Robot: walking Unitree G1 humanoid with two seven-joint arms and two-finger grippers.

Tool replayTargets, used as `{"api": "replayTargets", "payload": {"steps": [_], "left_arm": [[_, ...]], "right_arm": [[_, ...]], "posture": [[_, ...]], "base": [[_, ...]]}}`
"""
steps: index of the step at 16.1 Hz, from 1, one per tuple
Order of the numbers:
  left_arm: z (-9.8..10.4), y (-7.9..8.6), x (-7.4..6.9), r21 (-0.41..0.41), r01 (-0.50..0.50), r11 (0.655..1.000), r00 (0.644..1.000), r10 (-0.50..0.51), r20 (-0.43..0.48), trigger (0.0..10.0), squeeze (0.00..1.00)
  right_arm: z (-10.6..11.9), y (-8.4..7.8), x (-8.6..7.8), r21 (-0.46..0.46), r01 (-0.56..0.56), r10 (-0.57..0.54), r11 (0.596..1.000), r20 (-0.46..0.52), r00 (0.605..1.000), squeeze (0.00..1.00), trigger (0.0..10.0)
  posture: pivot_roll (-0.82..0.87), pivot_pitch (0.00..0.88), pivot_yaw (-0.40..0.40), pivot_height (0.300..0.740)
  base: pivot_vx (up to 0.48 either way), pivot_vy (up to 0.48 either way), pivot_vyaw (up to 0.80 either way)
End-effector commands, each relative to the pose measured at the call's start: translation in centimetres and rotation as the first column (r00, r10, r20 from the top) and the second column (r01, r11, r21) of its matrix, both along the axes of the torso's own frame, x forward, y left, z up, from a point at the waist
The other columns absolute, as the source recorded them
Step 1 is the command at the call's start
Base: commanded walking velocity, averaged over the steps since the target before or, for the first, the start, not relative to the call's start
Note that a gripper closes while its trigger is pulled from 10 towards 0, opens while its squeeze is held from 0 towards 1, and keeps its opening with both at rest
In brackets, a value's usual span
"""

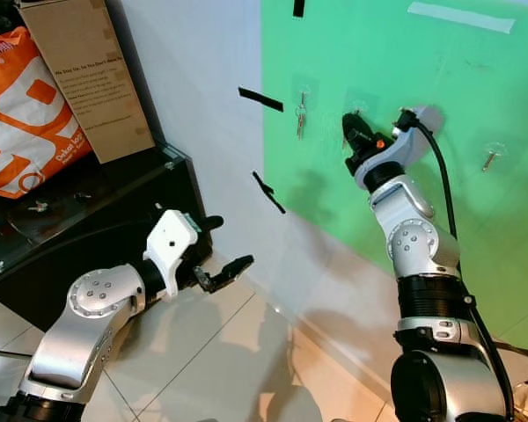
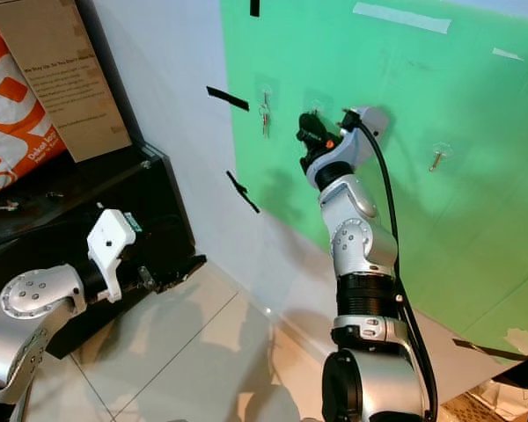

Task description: Hang keys on a hook

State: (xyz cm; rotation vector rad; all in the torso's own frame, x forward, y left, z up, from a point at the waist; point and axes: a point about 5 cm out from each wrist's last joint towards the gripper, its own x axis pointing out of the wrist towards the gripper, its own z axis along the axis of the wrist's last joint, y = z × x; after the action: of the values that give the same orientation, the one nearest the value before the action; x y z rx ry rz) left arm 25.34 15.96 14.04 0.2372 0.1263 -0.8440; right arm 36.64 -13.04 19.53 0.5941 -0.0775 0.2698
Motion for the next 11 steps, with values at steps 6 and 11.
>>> {"api": "replayTargets", "payload": {"steps": [6,11], "left_arm": [[-0.1,-0.1,0.0,0.012,0.017,1.0,1.0,-0.017,-0.004,10.0,0.0],[-0.1,-0.1,0.0,0.012,0.017,1.0,1.0,-0.017,-0.006,10.0,0.0]], "right_arm": [[-0.2,-1.1,0.4,-0.002,0.083,-0.083,0.997,-0.03,0.996,0.0,10.0],[-0.9,-2.0,0.2,0.01,0.132,-0.131,0.991,-0.056,0.99,0.0,10.0]], "posture": [[-0.03,0.0,0.069,0.74],[-0.03,0.0,0.07,0.74]], "base": [[0.0,0.0,0.0],[0.0,0.0,0.0]]}}
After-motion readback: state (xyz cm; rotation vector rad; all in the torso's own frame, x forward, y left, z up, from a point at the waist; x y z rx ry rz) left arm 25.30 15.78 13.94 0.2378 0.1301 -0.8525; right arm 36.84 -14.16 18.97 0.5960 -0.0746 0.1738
